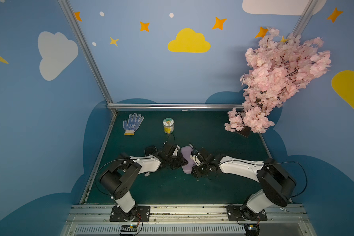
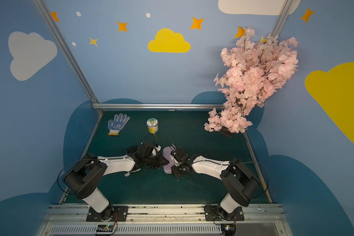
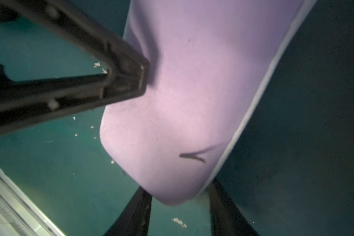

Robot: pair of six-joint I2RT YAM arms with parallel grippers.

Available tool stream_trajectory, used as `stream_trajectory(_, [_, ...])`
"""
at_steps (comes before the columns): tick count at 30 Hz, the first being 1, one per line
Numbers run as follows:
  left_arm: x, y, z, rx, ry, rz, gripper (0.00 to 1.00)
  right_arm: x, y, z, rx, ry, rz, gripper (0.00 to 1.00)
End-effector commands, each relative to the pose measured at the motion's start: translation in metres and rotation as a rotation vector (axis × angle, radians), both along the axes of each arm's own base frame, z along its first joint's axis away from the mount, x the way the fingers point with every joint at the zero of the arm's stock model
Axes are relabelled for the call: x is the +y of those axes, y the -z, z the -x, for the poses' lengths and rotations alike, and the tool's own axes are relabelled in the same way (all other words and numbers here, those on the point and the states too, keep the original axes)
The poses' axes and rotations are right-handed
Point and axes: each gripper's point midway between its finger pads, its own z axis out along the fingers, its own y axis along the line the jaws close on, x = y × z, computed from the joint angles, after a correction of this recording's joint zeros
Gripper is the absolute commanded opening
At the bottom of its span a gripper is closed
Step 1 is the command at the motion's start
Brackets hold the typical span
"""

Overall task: Put umbrellas into zippered umbrella sleeves
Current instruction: Zip the zipper on the umbrella sleeve.

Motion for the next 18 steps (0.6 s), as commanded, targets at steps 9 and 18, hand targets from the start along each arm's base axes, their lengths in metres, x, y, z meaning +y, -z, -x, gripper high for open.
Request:
stream_trajectory(9, [0.036,0.056,0.016,0.123,-0.028,-0.211,0.17,-0.002,0.002,-0.016,-0.15,-0.019,-0.027,0.3])
stream_trajectory(18, [0.03,0.062,0.013,0.141,-0.078,-0.187,0.17,-0.002,-0.01,-0.015,-0.164,0.027,0.003,0.09])
